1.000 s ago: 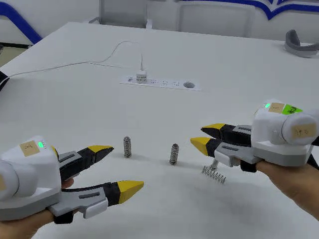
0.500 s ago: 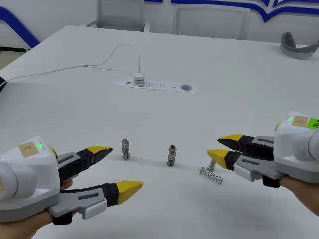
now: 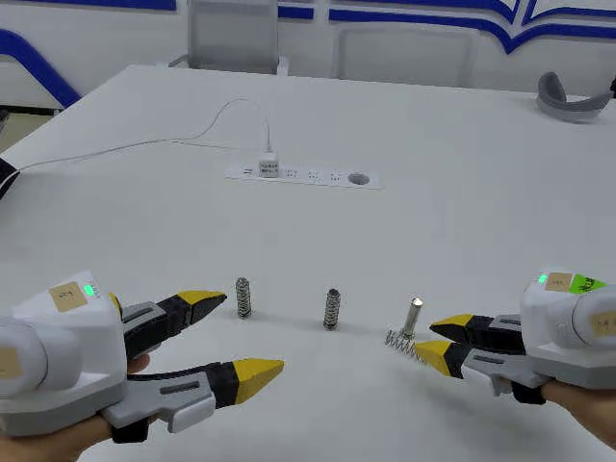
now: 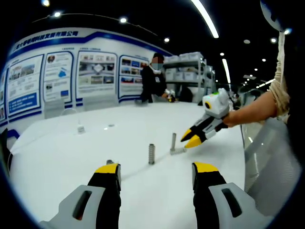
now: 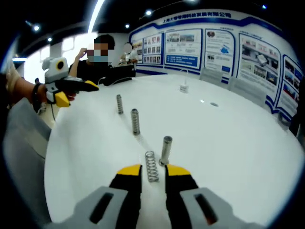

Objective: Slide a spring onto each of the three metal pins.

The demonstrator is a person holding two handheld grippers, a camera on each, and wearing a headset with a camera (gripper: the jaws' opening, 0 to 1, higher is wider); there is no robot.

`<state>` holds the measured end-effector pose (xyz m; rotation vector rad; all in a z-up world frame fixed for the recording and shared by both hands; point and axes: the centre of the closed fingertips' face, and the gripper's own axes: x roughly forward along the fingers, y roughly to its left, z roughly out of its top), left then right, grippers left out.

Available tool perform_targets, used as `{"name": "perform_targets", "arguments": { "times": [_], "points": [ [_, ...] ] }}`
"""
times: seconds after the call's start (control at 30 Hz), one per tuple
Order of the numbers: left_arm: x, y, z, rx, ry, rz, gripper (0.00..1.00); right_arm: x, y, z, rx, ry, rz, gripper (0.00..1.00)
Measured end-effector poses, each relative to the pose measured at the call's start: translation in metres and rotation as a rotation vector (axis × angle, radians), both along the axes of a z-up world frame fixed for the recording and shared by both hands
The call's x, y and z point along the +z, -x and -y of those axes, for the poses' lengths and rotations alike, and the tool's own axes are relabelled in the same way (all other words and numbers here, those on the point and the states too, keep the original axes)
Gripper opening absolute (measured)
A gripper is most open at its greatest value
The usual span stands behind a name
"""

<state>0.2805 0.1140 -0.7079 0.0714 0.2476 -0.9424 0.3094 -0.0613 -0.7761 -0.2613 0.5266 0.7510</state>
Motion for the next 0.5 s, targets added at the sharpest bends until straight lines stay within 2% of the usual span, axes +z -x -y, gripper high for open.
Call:
{"name": "perform_targets", "arguments": {
  "times": [0.23,0.5],
  "points": [
    [0.000,0.002,0.003,-0.014,-0.005,-0.003,0.61,-0.014,0.002,-0.003,0.025,0.021,-0.037,0.18],
    [-0.001,0.004,0.005,-0.018,-0.009,-0.006,0.60,-0.019,0.002,-0.001,0.030,0.016,-0.050,0.16]
  ]
}}
